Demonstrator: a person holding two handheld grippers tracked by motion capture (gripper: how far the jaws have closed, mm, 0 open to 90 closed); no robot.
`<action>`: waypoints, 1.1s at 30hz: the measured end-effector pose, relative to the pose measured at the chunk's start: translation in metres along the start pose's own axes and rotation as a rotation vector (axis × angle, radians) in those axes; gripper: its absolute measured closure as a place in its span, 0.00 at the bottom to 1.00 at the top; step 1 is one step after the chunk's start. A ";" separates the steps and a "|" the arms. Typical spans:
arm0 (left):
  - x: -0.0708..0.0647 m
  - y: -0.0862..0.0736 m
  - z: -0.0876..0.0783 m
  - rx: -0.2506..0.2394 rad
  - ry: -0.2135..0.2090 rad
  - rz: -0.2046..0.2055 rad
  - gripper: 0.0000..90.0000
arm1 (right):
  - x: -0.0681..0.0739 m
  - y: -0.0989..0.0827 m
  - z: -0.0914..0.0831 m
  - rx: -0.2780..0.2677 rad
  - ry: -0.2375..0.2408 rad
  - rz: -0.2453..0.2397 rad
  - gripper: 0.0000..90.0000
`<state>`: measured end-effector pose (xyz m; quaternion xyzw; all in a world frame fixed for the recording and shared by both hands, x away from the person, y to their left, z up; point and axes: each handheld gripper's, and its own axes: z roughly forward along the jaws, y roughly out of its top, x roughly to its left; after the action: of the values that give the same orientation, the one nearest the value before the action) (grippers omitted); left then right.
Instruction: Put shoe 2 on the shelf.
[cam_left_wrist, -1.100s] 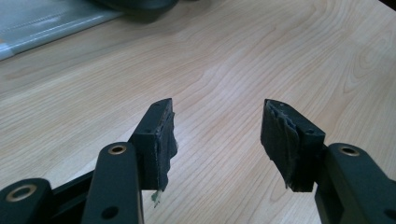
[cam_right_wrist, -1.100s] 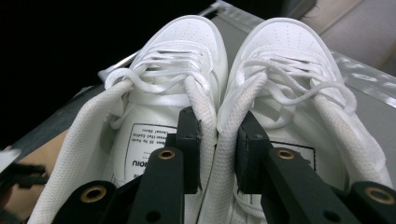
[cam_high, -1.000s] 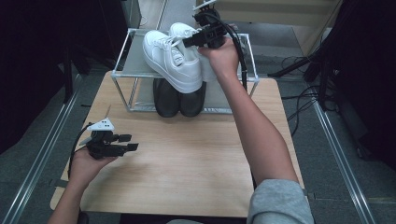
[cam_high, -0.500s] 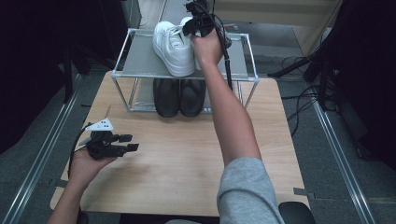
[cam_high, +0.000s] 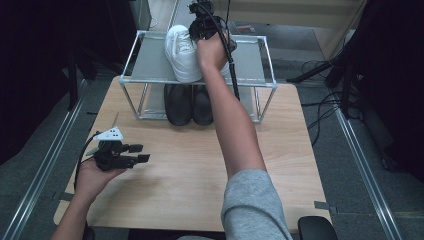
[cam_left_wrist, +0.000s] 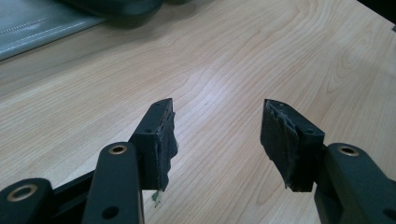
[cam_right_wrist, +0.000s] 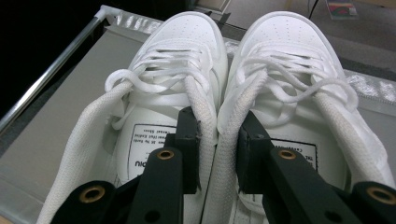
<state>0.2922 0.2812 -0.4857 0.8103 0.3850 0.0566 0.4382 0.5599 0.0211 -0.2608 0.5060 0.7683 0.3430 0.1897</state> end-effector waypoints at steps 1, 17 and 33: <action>0.001 0.000 0.000 0.002 0.002 0.003 0.50 | 0.003 0.000 0.000 0.003 -0.003 0.008 0.84; 0.000 0.002 0.004 0.006 0.003 0.007 0.50 | 0.014 -0.012 0.001 -0.002 0.043 0.063 0.78; 0.001 0.003 0.006 0.012 0.005 0.013 0.50 | 0.002 -0.022 -0.016 -0.063 0.140 0.014 0.63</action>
<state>0.2971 0.2767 -0.4873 0.8152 0.3814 0.0591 0.4317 0.5341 0.0123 -0.2657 0.4800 0.7650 0.4027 0.1491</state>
